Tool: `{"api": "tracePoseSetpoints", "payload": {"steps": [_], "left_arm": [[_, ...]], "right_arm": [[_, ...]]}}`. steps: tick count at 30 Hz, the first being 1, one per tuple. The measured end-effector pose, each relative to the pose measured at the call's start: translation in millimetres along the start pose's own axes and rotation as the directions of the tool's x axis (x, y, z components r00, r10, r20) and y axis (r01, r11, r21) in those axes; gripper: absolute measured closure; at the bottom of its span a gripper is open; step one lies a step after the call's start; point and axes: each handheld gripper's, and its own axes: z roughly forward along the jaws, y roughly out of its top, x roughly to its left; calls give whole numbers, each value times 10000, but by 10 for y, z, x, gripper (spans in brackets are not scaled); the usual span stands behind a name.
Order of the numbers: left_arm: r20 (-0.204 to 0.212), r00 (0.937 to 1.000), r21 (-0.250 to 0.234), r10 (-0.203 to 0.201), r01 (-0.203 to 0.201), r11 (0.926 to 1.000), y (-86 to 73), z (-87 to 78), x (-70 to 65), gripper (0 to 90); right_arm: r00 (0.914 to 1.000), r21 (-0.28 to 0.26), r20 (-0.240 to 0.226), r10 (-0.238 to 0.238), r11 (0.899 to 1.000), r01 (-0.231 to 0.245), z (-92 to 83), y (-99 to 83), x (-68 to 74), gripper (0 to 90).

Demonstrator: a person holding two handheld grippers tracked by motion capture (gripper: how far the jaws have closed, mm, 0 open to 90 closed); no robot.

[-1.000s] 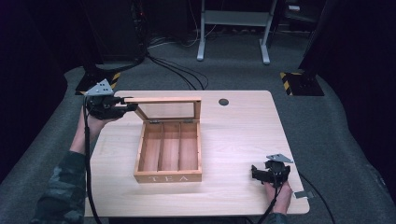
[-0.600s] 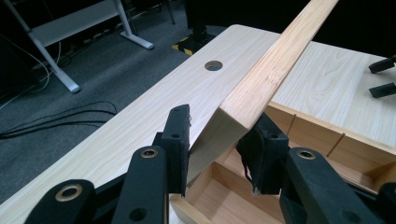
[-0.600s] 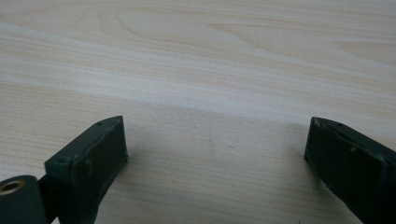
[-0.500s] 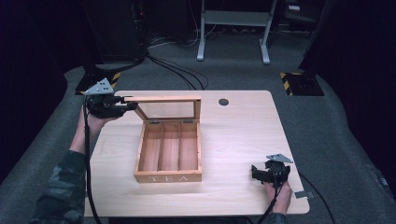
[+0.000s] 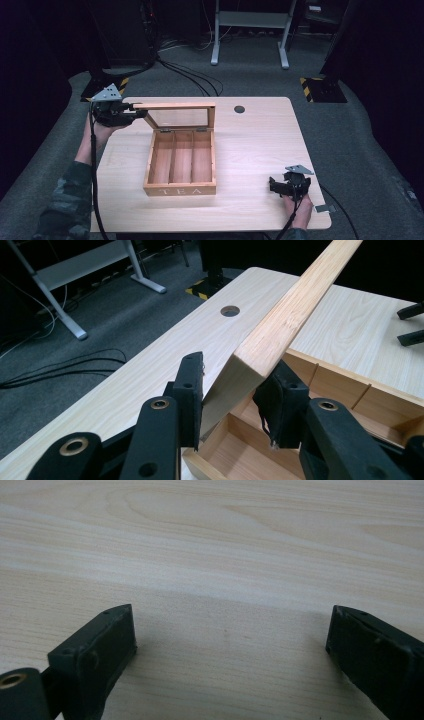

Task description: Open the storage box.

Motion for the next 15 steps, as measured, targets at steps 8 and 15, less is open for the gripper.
{"api": "tracePoseSetpoints", "payload": {"steps": [8,15], "left_arm": [[12,10000,-14,-25,25,10000,-1,1,0,640],[5,10000,-7,-5,5,10000,0,0,1,641]], "right_arm": [[10000,6,1,0,10000,0,0,0,0,52],[10000,-1,0,-1,10000,1,0,0,0,52]]}}
